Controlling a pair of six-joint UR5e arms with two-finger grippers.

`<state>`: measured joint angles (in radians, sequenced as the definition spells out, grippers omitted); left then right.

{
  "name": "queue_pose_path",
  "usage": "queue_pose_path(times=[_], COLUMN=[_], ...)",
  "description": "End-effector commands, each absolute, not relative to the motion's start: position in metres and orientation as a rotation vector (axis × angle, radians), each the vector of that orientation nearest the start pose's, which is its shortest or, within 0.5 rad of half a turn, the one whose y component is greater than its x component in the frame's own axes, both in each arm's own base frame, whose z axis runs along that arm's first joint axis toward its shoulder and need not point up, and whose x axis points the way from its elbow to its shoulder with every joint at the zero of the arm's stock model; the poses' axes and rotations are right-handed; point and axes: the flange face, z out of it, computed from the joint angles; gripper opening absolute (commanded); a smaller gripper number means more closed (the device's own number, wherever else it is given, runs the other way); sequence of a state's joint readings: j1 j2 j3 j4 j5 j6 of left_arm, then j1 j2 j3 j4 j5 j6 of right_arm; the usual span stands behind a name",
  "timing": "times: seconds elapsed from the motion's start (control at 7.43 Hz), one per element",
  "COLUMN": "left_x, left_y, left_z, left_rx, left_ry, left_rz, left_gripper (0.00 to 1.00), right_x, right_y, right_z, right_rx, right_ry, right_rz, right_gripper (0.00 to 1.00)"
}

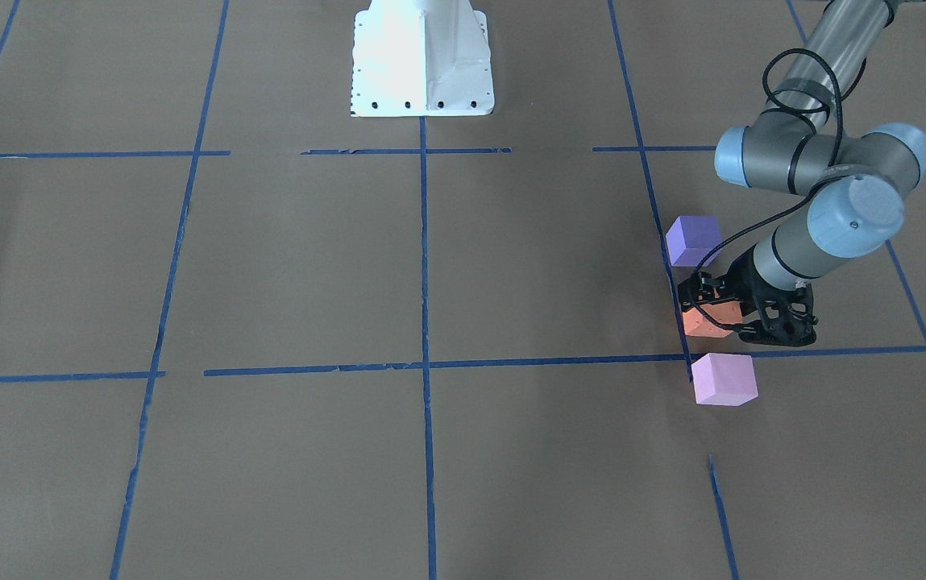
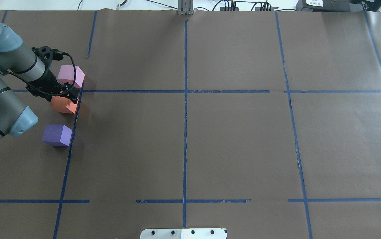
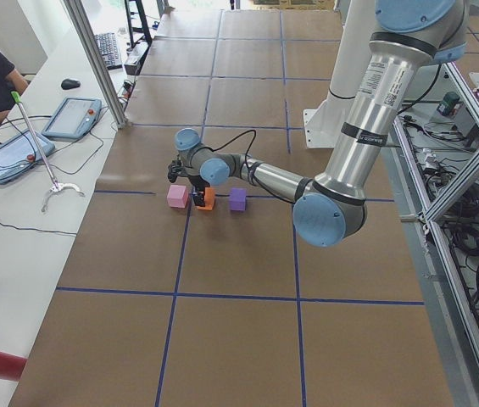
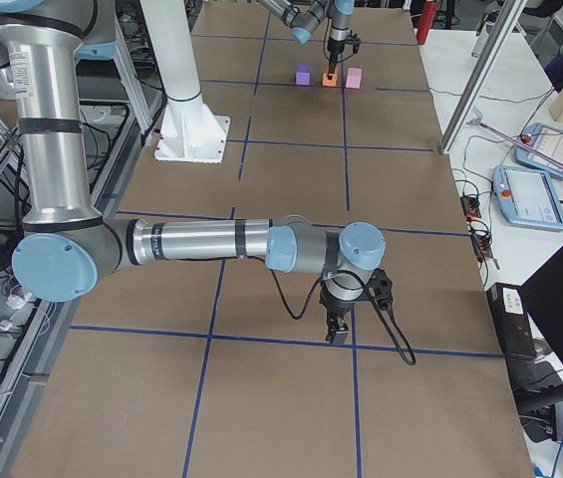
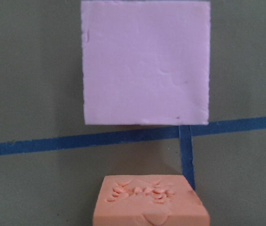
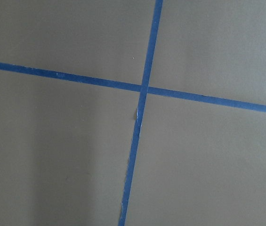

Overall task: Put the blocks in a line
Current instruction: 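Lower the orange cube between the pink and purple cubes, then open the left gripper to release the orange cube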

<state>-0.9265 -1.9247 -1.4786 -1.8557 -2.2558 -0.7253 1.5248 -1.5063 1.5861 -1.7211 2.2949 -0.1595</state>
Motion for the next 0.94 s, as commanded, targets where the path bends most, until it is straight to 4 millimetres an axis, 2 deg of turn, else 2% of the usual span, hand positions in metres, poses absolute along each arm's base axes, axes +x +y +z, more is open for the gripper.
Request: queue_pose_path(times=[0.0, 0.4, 0.81], left_x=[0.329, 0.321, 0.294], left_y=[-0.563, -0.563, -0.567], left_z=[0.462, 0.449, 0.429], left_rx=[-0.012, 0.002, 0.01], left_ry=[0.863, 0.859, 0.852], left_rz=[0.093, 0.083, 0.046], left_gripper=[1.0, 1.0, 1.0], right_x=[0.044, 0.044, 0.044], right_y=[-0.516, -0.515, -0.516], right_z=[0.636, 0.637, 0.636], right_rx=[-0.025, -0.026, -0.025], right_ry=[-0.727, -0.727, -0.727], right_rz=[-0.171, -0.171, -0.171], right_gripper=[1.0, 1.0, 1.0])
